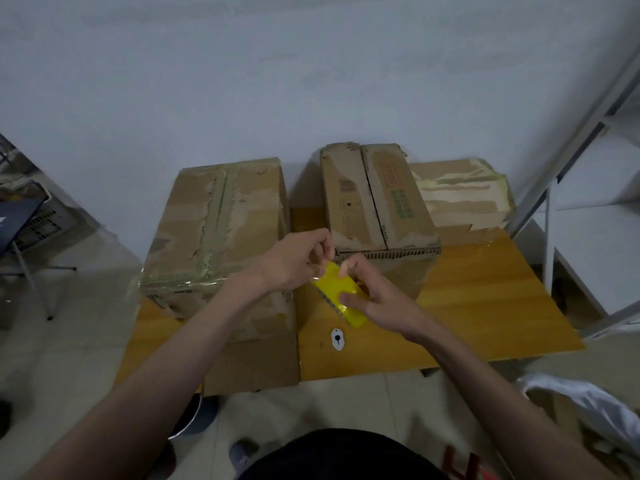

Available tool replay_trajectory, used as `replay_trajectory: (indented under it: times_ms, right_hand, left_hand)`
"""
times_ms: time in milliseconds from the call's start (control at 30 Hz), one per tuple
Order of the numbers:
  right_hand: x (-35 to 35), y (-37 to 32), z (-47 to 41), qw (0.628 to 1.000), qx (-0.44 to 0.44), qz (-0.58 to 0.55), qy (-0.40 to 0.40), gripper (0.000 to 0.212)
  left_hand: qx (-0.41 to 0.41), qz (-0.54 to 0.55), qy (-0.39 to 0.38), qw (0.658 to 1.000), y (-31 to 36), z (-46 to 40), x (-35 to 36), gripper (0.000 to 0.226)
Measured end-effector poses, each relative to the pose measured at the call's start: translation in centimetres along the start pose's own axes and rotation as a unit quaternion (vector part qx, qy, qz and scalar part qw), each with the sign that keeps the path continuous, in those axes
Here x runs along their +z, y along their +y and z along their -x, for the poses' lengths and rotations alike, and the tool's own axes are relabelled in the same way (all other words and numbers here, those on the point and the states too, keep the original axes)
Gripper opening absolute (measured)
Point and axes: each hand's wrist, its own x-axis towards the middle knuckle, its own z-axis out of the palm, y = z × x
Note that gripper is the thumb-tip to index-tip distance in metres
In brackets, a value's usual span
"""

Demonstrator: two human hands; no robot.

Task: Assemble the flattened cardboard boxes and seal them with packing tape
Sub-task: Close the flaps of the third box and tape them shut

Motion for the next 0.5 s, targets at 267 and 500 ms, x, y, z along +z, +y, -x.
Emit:
replay_trajectory:
  times_ms: [267,500]
  right_hand:
    - [1.1,4.8,1.0,0.997,0.058,0.004,-0.042,0.023]
    - [0.7,9.7,-0.3,0.981,0.188,0.038,-0.042,0.064]
  left_hand:
    - [-0.088,-0.03,-0.035,0.995,-2.8,-1.1,6.5,0.067]
    - [-0.156,-0.092,-0.052,0.982,-4.3,-0.3,12.0,0.062]
